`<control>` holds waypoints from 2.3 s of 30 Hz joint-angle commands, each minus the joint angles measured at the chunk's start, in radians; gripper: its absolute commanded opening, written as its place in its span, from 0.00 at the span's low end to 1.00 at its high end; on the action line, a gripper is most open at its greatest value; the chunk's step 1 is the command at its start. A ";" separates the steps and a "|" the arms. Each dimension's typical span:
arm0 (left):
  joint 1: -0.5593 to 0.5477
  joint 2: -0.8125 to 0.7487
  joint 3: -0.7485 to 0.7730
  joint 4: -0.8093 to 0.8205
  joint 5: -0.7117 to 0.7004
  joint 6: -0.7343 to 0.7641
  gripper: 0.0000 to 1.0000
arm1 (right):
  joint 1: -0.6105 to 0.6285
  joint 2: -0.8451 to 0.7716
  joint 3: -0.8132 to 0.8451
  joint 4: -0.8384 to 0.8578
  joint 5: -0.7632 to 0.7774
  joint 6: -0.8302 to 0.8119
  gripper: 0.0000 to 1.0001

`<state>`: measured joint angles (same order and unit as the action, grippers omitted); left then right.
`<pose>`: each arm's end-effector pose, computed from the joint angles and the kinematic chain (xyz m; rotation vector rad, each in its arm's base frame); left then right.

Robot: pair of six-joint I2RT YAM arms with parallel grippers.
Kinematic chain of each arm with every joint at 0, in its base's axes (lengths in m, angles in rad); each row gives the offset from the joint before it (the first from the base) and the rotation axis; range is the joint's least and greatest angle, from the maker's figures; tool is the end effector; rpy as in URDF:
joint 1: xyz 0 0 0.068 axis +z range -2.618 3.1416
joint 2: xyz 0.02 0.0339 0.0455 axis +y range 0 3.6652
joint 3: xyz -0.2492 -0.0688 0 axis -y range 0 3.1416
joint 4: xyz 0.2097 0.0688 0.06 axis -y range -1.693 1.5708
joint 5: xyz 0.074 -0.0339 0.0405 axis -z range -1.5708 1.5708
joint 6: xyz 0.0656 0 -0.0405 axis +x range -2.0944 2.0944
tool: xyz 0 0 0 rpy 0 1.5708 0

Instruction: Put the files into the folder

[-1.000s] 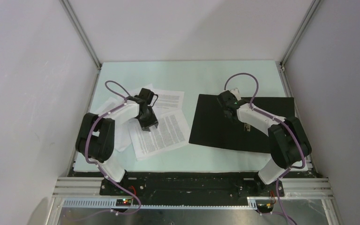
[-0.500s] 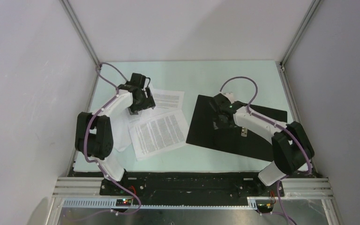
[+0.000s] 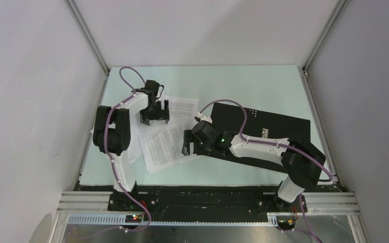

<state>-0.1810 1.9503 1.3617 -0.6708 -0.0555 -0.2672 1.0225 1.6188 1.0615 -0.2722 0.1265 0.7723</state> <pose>0.3575 -0.0617 0.1457 -0.1341 2.8226 -0.0221 0.1820 0.2821 0.1998 -0.2514 2.4931 0.6620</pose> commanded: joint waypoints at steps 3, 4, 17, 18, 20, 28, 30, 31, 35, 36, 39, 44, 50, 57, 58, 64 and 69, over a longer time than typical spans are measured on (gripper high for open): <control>0.021 -0.005 0.030 -0.004 0.094 0.037 1.00 | 0.020 0.063 -0.085 0.258 -0.098 0.140 0.93; 0.021 0.002 0.028 -0.007 0.100 0.033 1.00 | 0.028 0.075 -0.086 0.260 -0.092 0.146 0.93; 0.001 -0.032 -0.107 -0.027 0.117 -0.099 1.00 | 0.016 0.155 -0.180 0.400 -0.113 0.248 0.94; -0.004 -0.038 -0.126 -0.028 0.108 -0.104 0.99 | 0.007 0.161 -0.180 0.407 -0.113 0.251 0.94; -0.010 -0.057 -0.158 -0.026 0.107 -0.114 0.98 | -0.008 0.177 -0.179 0.430 -0.114 0.254 0.95; -0.025 -0.139 -0.280 -0.026 0.095 -0.137 0.86 | -0.053 0.266 -0.148 0.482 -0.114 0.263 0.94; -0.025 -0.162 -0.296 -0.028 0.090 -0.143 0.81 | -0.060 0.284 -0.129 0.481 -0.115 0.256 0.94; -0.025 -0.177 -0.301 -0.028 0.084 -0.143 0.77 | -0.066 0.287 -0.116 0.474 -0.114 0.254 0.94; -0.023 -0.215 -0.291 -0.040 0.068 -0.156 0.68 | -0.090 0.294 -0.084 0.455 -0.114 0.225 0.94; -0.024 -0.228 -0.286 -0.044 0.069 -0.159 0.64 | -0.098 0.296 -0.076 0.442 -0.130 0.219 0.94; -0.012 -0.258 -0.252 -0.057 0.083 -0.188 0.56 | -0.117 0.286 -0.030 0.404 -0.155 0.179 0.94; 0.055 -0.330 -0.201 -0.060 0.167 -0.280 0.42 | -0.181 0.226 0.014 0.298 -0.178 0.145 0.94; 0.094 -0.364 -0.115 -0.044 0.216 -0.396 0.33 | -0.254 0.211 0.028 0.278 -0.287 0.130 0.94; 0.122 -0.326 -0.074 -0.035 0.115 -0.484 0.32 | -0.291 0.276 0.146 0.183 -0.294 0.080 0.94; 0.122 -0.320 -0.090 -0.031 0.084 -0.505 0.32 | -0.295 0.303 0.190 0.174 -0.291 0.058 0.94; 0.094 -0.274 -0.168 -0.015 -0.047 -0.567 0.41 | -0.325 0.450 0.417 0.090 -0.277 -0.034 0.94; 0.056 -0.257 -0.197 -0.013 -0.099 -0.584 0.71 | -0.345 0.569 0.583 0.006 -0.275 -0.076 0.94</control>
<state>-0.0956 1.6901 1.1702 -0.6949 -0.0757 -0.8112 0.6903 2.1120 1.5394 -0.1734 -0.1555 0.7643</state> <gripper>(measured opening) 0.597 0.941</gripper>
